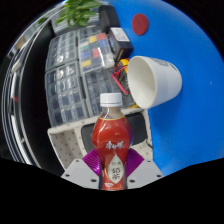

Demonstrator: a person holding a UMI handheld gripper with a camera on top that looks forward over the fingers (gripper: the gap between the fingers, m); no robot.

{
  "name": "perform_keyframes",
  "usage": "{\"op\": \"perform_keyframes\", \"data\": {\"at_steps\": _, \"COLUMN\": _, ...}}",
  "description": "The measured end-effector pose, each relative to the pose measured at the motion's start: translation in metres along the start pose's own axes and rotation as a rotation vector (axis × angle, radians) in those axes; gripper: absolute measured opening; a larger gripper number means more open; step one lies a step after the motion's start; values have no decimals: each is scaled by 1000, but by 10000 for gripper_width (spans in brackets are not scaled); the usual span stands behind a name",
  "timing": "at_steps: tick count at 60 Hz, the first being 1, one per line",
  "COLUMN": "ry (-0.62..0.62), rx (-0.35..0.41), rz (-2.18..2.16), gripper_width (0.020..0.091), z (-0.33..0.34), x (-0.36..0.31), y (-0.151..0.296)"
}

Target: Pour water

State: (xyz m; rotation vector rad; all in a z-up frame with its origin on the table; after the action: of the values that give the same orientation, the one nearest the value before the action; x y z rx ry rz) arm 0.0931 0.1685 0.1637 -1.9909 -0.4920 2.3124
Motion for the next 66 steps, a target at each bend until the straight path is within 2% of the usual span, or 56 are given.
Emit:
{"op": "perform_keyframes", "data": {"at_steps": 11, "ry": 20, "rx": -24, "rz": -214, "gripper_width": 275, "z": -3, "x": -1, "y": 12}}
{"op": "perform_keyframes", "data": {"at_steps": 23, "ry": -6, "rx": -51, "rz": -230, "gripper_width": 275, "z": 1, "x": 3, "y": 16}}
{"op": "perform_keyframes", "data": {"at_steps": 36, "ry": -75, "rx": -70, "rz": 189, "gripper_width": 274, "z": 15, "x": -32, "y": 24}}
{"op": "perform_keyframes", "data": {"at_steps": 52, "ry": -171, "rx": 32, "rz": 974, "gripper_width": 282, "z": 31, "x": -132, "y": 90}}
{"op": "perform_keyframes", "data": {"at_steps": 62, "ry": -334, "rx": 194, "rz": 1413, "gripper_width": 281, "z": 46, "x": -154, "y": 153}}
{"op": "perform_keyframes", "data": {"at_steps": 66, "ry": -406, "rx": 234, "rz": 1522, "gripper_width": 281, "z": 52, "x": -148, "y": 184}}
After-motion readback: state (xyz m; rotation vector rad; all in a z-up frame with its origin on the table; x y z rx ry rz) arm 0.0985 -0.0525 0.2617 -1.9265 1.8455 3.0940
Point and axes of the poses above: the point between the fingertips, and its own axes, seen from behind it with the camera up: x to the right, y up, z backward, against the way the camera looks, the point moved 7 cm from there along z, backward, against the way the camera looks, and after that the axes turned 9 degrees about -x, right-handed, at the moved point
